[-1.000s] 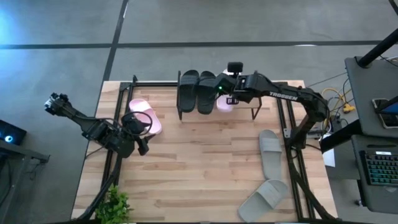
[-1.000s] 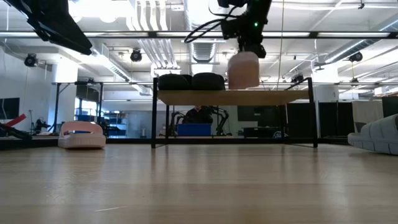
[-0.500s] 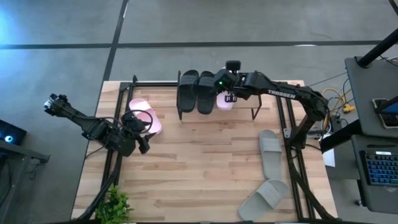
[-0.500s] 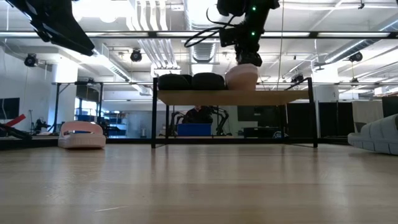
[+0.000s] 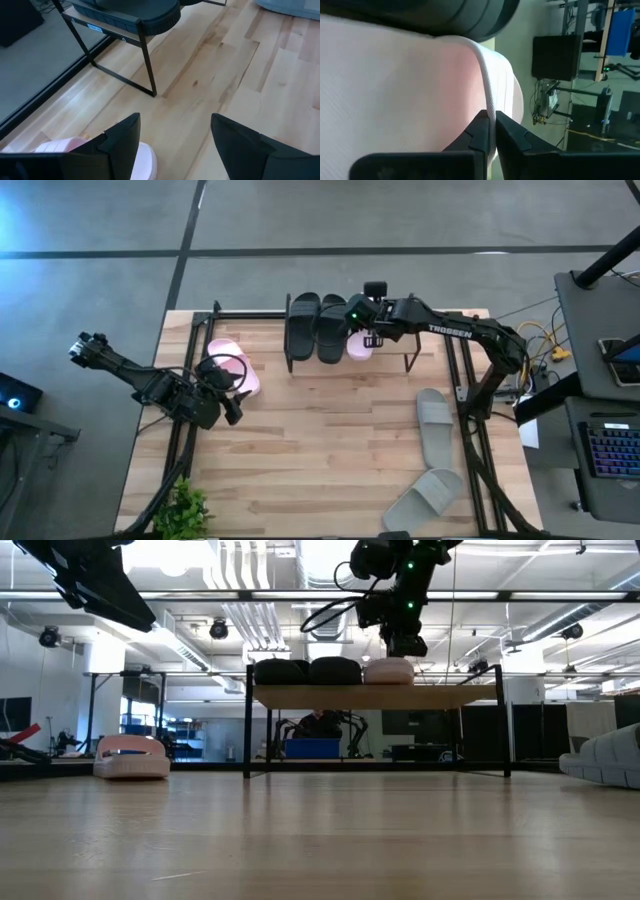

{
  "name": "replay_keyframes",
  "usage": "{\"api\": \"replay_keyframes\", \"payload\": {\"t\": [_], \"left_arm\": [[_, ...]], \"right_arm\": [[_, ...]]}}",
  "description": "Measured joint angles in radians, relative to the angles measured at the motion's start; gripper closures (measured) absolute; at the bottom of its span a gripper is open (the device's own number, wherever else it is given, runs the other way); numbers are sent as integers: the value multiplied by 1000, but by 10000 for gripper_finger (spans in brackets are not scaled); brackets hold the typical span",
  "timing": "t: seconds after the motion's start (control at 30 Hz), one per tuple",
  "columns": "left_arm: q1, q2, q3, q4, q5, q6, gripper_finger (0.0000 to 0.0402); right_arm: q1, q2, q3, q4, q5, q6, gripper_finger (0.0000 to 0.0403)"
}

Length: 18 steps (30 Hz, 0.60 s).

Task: Pick and place slides into the shelf
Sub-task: Put the bottom pink slide on the shelf, then put the pink slide on the shelf

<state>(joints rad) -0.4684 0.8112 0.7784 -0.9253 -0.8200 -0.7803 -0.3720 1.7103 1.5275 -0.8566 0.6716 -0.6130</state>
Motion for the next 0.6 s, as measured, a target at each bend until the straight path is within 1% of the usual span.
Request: {"api": "replay_keyframes", "payload": {"t": [0.33, 0.47, 0.6], "left_arm": [[4, 0, 0, 0, 0, -2, 173], [4, 0, 0, 0, 0, -3, 173], [4, 5, 0, 0, 0, -25, 173]], "right_arm": [[-6, 0, 3, -5, -2, 10, 294], [4, -1, 9, -7, 2, 11, 275], [25, -2, 31, -8, 2, 11, 269]]}}
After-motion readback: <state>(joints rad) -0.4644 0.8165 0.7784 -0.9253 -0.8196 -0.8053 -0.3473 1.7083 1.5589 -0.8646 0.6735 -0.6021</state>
